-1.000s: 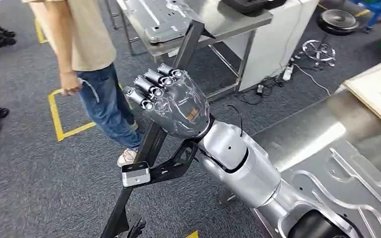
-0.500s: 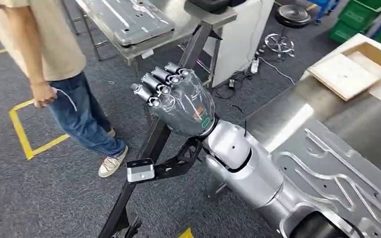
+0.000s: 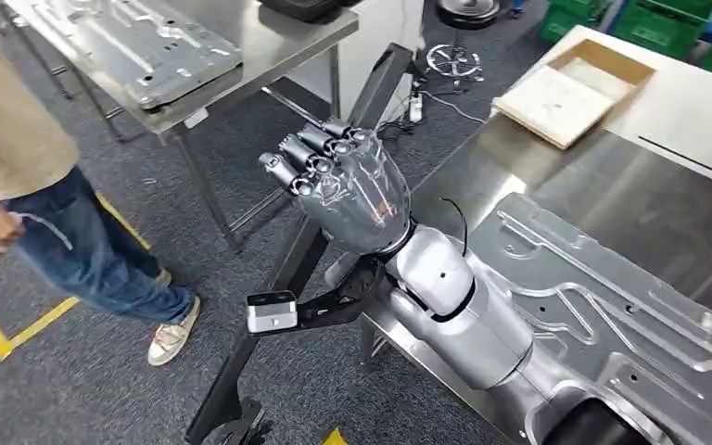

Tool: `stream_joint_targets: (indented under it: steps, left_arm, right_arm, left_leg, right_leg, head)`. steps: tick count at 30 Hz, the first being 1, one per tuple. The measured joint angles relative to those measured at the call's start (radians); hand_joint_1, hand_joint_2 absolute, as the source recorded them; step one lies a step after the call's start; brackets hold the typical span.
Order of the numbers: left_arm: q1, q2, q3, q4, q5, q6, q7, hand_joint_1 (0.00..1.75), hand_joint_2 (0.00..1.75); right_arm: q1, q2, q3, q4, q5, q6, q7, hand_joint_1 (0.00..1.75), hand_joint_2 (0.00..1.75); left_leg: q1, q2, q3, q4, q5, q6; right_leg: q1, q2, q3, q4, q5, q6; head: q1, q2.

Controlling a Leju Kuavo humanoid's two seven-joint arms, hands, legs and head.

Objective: Take the parts from the cabinet and place them on the table.

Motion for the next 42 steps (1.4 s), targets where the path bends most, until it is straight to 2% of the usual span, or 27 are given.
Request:
stream_joint_targets:
  steps: [2, 3, 4, 5, 8, 9, 11, 13, 14, 15, 16, 18, 19, 20, 23, 24, 26, 28, 30, 31, 33, 34, 35, 39, 40, 41, 42]
  left_arm:
    - [-0.002, 0.003, 0.0, 0.0, 0.0, 0.0, 0.0, 0.0, 1.75]
    - [-0.003, 0.003, 0.0, 0.0, 0.0, 0.0, 0.0, 0.0, 1.75]
    - [-0.002, 0.003, 0.0, 0.0, 0.0, 0.0, 0.0, 0.0, 1.75]
    - [-0.003, 0.003, 0.0, 0.0, 0.0, 0.0, 0.0, 0.0, 1.75]
    - [-0.004, 0.003, 0.0, 0.0, 0.0, 0.0, 0.0, 0.0, 1.75]
    - [-0.004, -0.001, 0.0, 0.0, 0.0, 0.0, 0.0, 0.0, 1.75]
    - [-0.007, 0.001, 0.0, 0.0, 0.0, 0.0, 0.0, 0.0, 1.75]
    - [-0.002, 0.002, 0.0, 0.0, 0.0, 0.0, 0.0, 0.0, 1.75]
    - [0.0, 0.003, 0.0, 0.0, 0.0, 0.0, 0.0, 0.0, 1.75]
    - [0.0, 0.003, 0.0, 0.0, 0.0, 0.0, 0.0, 0.0, 1.75]
    - [-0.001, 0.003, 0.0, 0.0, 0.0, 0.0, 0.0, 0.0, 1.75]
    - [-0.003, 0.003, 0.0, 0.0, 0.0, 0.0, 0.0, 0.0, 1.75]
    - [-0.003, 0.003, 0.0, 0.0, 0.0, 0.0, 0.0, 0.0, 1.75]
    - [-0.004, 0.002, 0.0, 0.0, 0.0, 0.0, 0.0, 0.0, 1.75]
    - [-0.005, 0.002, 0.0, 0.0, 0.0, 0.0, 0.0, 0.0, 1.75]
    - [-0.007, 0.002, 0.0, 0.0, 0.0, 0.0, 0.0, 0.0, 1.75]
    - [-0.009, 0.002, 0.0, 0.0, 0.0, 0.0, -0.001, 0.0, 1.75]
    - [-0.004, 0.002, 0.0, 0.0, 0.0, -0.001, -0.002, 0.0, 1.75]
    - [0.002, 0.004, 0.0, 0.0, -0.001, 0.0, -0.003, 0.0, 1.75]
    - [0.003, 0.005, 0.0, 0.0, -0.003, 0.002, -0.003, 0.0, 1.75]
    - [0.002, 0.007, 0.0, 0.0, -0.007, 0.002, -0.003, 0.0, 1.75]
    - [0.002, 0.008, 0.0, 0.0, -0.008, 0.002, -0.003, 0.0, 1.75]
    - [0.001, 0.009, 0.0, 0.0, -0.008, 0.002, -0.003, 0.0, 1.75]
    - [0.002, 0.011, 0.0, 0.0, -0.01, 0.002, -0.005, 0.0, 1.75]
    - [0.0, 0.009, -0.001, 0.0, -0.01, 0.0, -0.005, 0.0, 1.75]
    - [-0.003, 0.01, -0.001, 0.0, -0.011, -0.001, -0.006, 0.0, 1.75]
    - [-0.004, 0.01, -0.001, 0.0, -0.011, -0.001, -0.006, 0.0, 1.75]
  right_arm:
    - [0.002, 0.0, 0.0, 0.001, 0.0, 0.0, 0.0, 1.75, 1.75]
    - [0.002, 0.0, -0.001, 0.001, 0.0, 0.0, 0.0, 1.75, 1.75]
    - [0.002, 0.0, -0.001, 0.001, 0.0, 0.0, 0.0, 1.75, 1.75]
    - [0.0, 0.0, -0.002, 0.001, 0.0, 0.0, 0.0, 1.75, 1.75]
    - [0.004, -0.002, -0.006, 0.001, 0.0, -0.001, 0.0, 1.75, 1.75]
    - [0.004, -0.003, -0.008, 0.001, 0.0, -0.001, 0.0, 1.75, 1.75]
    - [0.001, -0.005, -0.012, 0.0, 0.0, -0.002, 0.0, 1.75, 1.75]
    - [0.005, -0.005, -0.013, 0.001, 0.0, -0.002, 0.0, 1.75, 1.75]
    - [0.008, -0.006, -0.013, 0.001, 0.0, -0.002, 0.0, 1.75, 1.75]
    - [0.01, -0.007, -0.013, 0.002, 0.0, -0.002, 0.0, 1.75, 1.75]
    - [0.01, -0.008, -0.013, 0.002, 0.0, -0.002, 0.0, 1.75, 1.75]
    - [0.01, -0.008, -0.014, 0.001, 0.0, -0.002, 0.0, 1.75, 1.75]
    - [0.009, -0.008, -0.015, 0.0, 0.0, -0.002, 0.0, 1.75, 1.75]
    - [0.008, -0.008, -0.016, 0.0, 0.0, -0.002, 0.0, 1.75, 1.75]
    - [0.008, -0.008, -0.018, 0.001, 0.0, -0.002, 0.0, 1.75, 1.75]
    - [0.008, -0.008, -0.019, 0.0, 0.0, -0.002, 0.0, 1.75, 1.75]
    - [0.005, -0.008, -0.02, 0.002, 0.0, -0.002, 0.0, 1.75, 1.75]
    - [0.007, -0.008, -0.02, 0.002, 0.0, -0.002, 0.0, 1.75, 1.75]
    - [0.012, -0.008, -0.02, 0.005, 0.0, -0.003, 0.0, 1.75, 1.75]
    - [0.014, -0.008, -0.021, 0.006, 0.0, -0.005, 0.0, 1.75, 1.75]
    - [0.015, -0.008, -0.025, 0.006, -0.002, -0.007, 0.0, 1.75, 1.75]
    - [0.015, -0.008, -0.029, 0.006, -0.002, -0.008, 0.0, 1.75, 1.75]
    - [0.013, -0.008, -0.032, 0.007, -0.002, -0.011, 0.0, 1.75, 1.75]
    - [0.017, -0.011, -0.043, 0.009, -0.005, -0.018, 0.0, 1.75, 1.75]
    - [0.02, -0.013, -0.048, 0.01, -0.005, -0.018, 0.0, 1.75, 1.75]
    - [0.018, -0.015, -0.053, 0.01, -0.005, -0.019, 0.0, 1.75, 1.75]
    - [0.018, -0.016, -0.059, 0.011, -0.007, -0.02, 0.0, 1.75, 1.75]
  left_leg:
    - [0.002, -0.007, 0.051, -0.128, 0.092, 0.002]
    - [0.006, -0.028, 0.09, -0.22, 0.142, 0.003]
    - [0.012, -0.083, 0.11, -0.267, 0.142, 0.005]
    - [0.015, -0.097, 0.117, -0.291, 0.138, 0.006]
    - [0.005, -0.068, 0.113, -0.285, 0.144, 0.021]
    - [0.018, -0.053, 0.116, -0.296, 0.152, 0.032]
    - [0.013, -0.029, 0.118, -0.3, 0.154, 0.044]
    - [0.008, -0.002, 0.118, -0.299, 0.152, 0.047]
    - [0.007, 0.014, 0.117, -0.299, 0.15, 0.048]
    - [0.006, 0.027, 0.118, -0.298, 0.149, 0.048]
    - [0.006, 0.039, 0.119, -0.298, 0.147, 0.047]
    - [0.005, 0.06, 0.128, -0.298, 0.141, 0.043]
    - [0.004, 0.068, 0.133, -0.299, 0.137, 0.039]
    - [-0.004, 0.077, 0.134, -0.298, 0.134, 0.033]
    - [-0.003, 0.104, 0.143, -0.306, 0.131, 0.019]
    - [-0.004, 0.107, 0.148, -0.306, 0.124, 0.01]
    - [0.003, 0.024, 0.125, -0.244, 0.08, 0.006]
    - [0.003, 0.002, 0.051, -0.092, 0.009, 0.001]
    - [0.003, 0.0, 0.0, -0.004, -0.002, -0.004]
    - [0.004, 0.0, 0.006, -0.028, 0.03, -0.005]
    - [0.011, -0.012, 0.065, -0.175, 0.128, -0.006]
    - [0.017, -0.045, 0.094, -0.245, 0.161, -0.007]
    - [0.017, -0.082, 0.101, -0.267, 0.145, -0.006]
    - [0.011, -0.049, 0.106, -0.282, 0.148, 0.02]
    - [0.018, -0.034, 0.108, -0.29, 0.155, 0.03]
    - [0.017, -0.027, 0.11, -0.294, 0.157, 0.036]
    - [0.015, -0.018, 0.109, -0.295, 0.158, 0.039]
  right_leg:
    - [-0.002, 0.031, 0.0, 0.007, -0.002, 0.003]
    - [-0.003, 0.044, 0.0, 0.012, -0.004, 0.006]
    - [-0.003, 0.053, -0.006, 0.018, -0.007, 0.011]
    - [0.001, 0.066, -0.015, 0.029, -0.008, 0.016]
    - [-0.006, 0.098, -0.025, 0.017, 0.007, 0.037]
    - [-0.006, 0.096, -0.029, 0.022, 0.003, 0.04]
    - [0.001, -0.002, -0.063, 0.097, -0.05, 0.049]
    - [-0.005, -0.035, -0.133, 0.246, -0.117, 0.057]
    - [-0.008, -0.039, -0.162, 0.301, -0.131, 0.059]
    - [-0.01, -0.041, -0.164, 0.305, -0.12, 0.06]
    - [-0.01, -0.044, -0.144, 0.264, -0.09, 0.059]
    - [-0.007, -0.064, -0.051, 0.098, -0.008, 0.049]
    - [0.002, -0.106, -0.013, 0.019, -0.003, 0.041]
    - [0.015, -0.115, -0.008, 0.012, -0.006, 0.034]
    - [0.017, -0.078, -0.014, 0.014, -0.007, 0.023]
    - [0.008, -0.066, -0.003, -0.001, -0.001, 0.013]
    - [0.001, -0.052, 0.004, -0.011, 0.005, 0.003]
    - [0.0, -0.029, 0.004, -0.011, 0.004, 0.001]
    - [0.001, -0.001, 0.003, -0.005, 0.004, 0.001]
    - [0.0, 0.013, 0.002, -0.002, 0.002, 0.001]
    - [-0.003, 0.042, 0.002, 0.008, -0.002, 0.008]
    - [-0.004, 0.053, -0.002, 0.016, -0.006, 0.013]
    - [0.002, 0.063, -0.011, 0.027, -0.01, 0.019]
    - [-0.009, 0.103, -0.028, 0.022, 0.005, 0.046]
    - [-0.011, 0.087, -0.03, 0.028, 0.0, 0.046]
    - [-0.001, 0.025, -0.04, 0.054, -0.02, 0.051]
    - [-0.003, -0.009, -0.067, 0.109, -0.054, 0.055]
  head:
    - [0.0, 0.0]
    - [0.0, 0.0]
    - [0.001, 0.0]
    - [0.001, 0.0]
    - [0.0, 0.0]
    - [-0.001, 0.0]
    - [0.008, 0.0]
    - [0.008, 0.0]
    - [0.008, 0.0]
    - [0.008, 0.0]
    - [0.008, 0.0]
    - [0.008, 0.0]
    - [0.008, 0.0]
    - [0.008, 0.0]
    - [0.007, 0.0]
    - [0.007, 0.0]
    - [0.007, 0.0]
    - [0.006, 0.0]
    - [0.006, 0.0]
    - [0.006, 0.0]
    - [0.006, 0.0]
    - [0.006, 0.0]
    - [0.007, 0.0]
    - [0.006, 0.0]
    - [0.007, 0.0]
    - [0.01, 0.0]
    - [0.011, 0.0]
